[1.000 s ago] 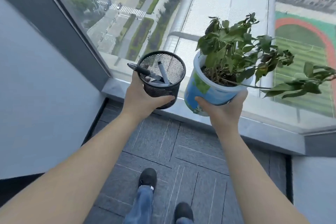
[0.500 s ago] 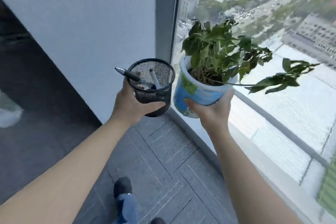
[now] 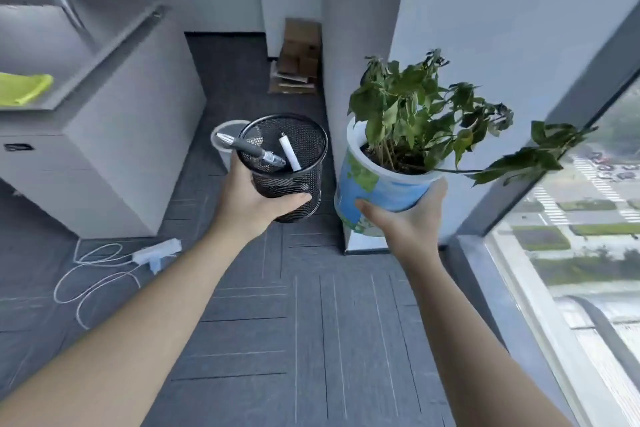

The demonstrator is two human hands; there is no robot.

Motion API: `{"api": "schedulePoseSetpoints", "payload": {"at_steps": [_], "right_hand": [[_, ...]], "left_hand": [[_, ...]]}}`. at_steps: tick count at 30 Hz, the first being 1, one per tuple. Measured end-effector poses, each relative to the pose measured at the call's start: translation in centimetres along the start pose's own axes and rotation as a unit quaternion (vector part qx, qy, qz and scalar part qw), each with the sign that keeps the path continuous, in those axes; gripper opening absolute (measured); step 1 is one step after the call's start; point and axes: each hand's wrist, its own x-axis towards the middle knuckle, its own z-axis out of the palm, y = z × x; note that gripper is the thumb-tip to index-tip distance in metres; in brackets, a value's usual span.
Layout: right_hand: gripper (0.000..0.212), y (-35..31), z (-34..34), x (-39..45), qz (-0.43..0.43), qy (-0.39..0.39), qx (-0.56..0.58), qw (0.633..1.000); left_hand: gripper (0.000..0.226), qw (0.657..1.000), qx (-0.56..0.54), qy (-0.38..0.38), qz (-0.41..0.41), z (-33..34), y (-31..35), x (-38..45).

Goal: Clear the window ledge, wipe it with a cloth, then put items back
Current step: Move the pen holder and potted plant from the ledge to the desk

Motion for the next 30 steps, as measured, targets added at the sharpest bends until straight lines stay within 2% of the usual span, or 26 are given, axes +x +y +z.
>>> {"api": "schedulePoseSetpoints", "payload": {"at_steps": [8,10,16,21,24,27,30], "right_hand": [[0.081,-5.7,15.6,-3.6,-0.033,-0.173,0.06,0.983],[0.079,-6.8,19.0,-4.0,-0.036,-0.212,0.07,0.974],[0.073,-9.7,28.3,-4.3,-0.065,-0.325,0.106,0.938],[0.073,-11.8,35.1,-5.0,-0.083,-0.393,0.113,0.909],[0.078,-12.6,38.9,-6.0,-0.091,-0.419,0.104,0.897],[0.074,-13.2,43.3,-6.9,-0.092,-0.446,0.101,0.884],[0.072,-13.4,49.0,-7.7,-0.094,-0.462,0.105,0.875]], "left_hand": [[0.074,0.981,0.032,0.182,-0.054,-16.2,-2.0,-3.7],[0.078,0.973,0.041,0.22,-0.063,-19.5,-2.5,-4.1],[0.087,0.937,0.038,0.338,-0.083,-26.8,-3.6,-5.1],[0.09,0.897,0.078,0.42,-0.114,-31.7,-4.5,-5.8],[0.094,0.876,0.093,0.456,-0.126,-34.4,-5.4,-6.2],[0.093,0.864,0.097,0.474,-0.141,-38.0,-6.7,-5.9],[0.082,0.858,0.093,0.487,-0.136,-42.4,-8.8,-4.7]]}}
